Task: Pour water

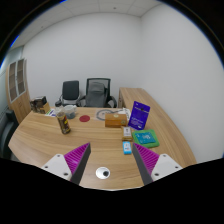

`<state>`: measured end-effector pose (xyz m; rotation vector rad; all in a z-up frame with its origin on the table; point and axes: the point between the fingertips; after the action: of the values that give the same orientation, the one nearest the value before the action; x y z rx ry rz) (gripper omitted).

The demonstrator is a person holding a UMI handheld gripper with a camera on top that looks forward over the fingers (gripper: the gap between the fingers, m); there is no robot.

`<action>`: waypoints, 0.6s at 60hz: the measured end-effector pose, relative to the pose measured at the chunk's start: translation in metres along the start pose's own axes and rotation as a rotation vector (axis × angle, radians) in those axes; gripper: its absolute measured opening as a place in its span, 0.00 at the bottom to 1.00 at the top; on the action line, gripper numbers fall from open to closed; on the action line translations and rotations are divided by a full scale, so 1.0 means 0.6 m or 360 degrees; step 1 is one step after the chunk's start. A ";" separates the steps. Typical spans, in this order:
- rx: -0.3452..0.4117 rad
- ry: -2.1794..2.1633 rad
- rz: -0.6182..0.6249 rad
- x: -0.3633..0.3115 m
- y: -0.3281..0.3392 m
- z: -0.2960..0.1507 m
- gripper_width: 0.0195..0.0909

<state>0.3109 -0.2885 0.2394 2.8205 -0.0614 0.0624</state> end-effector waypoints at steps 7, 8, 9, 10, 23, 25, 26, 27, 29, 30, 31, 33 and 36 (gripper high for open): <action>-0.0022 0.0012 0.0010 -0.012 -0.014 0.003 0.92; -0.0027 0.0014 0.0005 -0.014 -0.018 0.005 0.92; -0.0031 0.0014 0.0003 -0.018 -0.025 0.005 0.91; -0.0034 0.0016 0.0001 -0.021 -0.033 0.006 0.92; -0.0083 0.0061 -0.0026 -0.125 -0.085 0.047 0.93; -0.0086 0.0063 -0.0031 -0.148 -0.097 0.051 0.93; -0.0087 0.0062 -0.0037 -0.161 -0.102 0.054 0.93; -0.0084 0.0059 -0.0043 -0.175 -0.109 0.055 0.93; -0.0072 0.0049 -0.0052 -0.202 -0.122 0.057 0.93; -0.0063 0.0045 -0.0055 -0.216 -0.130 0.058 0.93; -0.0055 0.0040 -0.0057 -0.230 -0.137 0.058 0.93; -0.0039 0.0034 -0.0057 -0.257 -0.154 0.059 0.92; -0.0029 0.0026 -0.0059 -0.299 -0.179 0.062 0.93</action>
<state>0.1385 -0.1922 0.1613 2.8016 -0.0062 0.0757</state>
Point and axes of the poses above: the point between the fingertips, and its own axes, seen from behind it with the camera up: x to the right, z down, y backward, against the way the camera looks, and after that the axes turned 14 degrees about x, right-handed
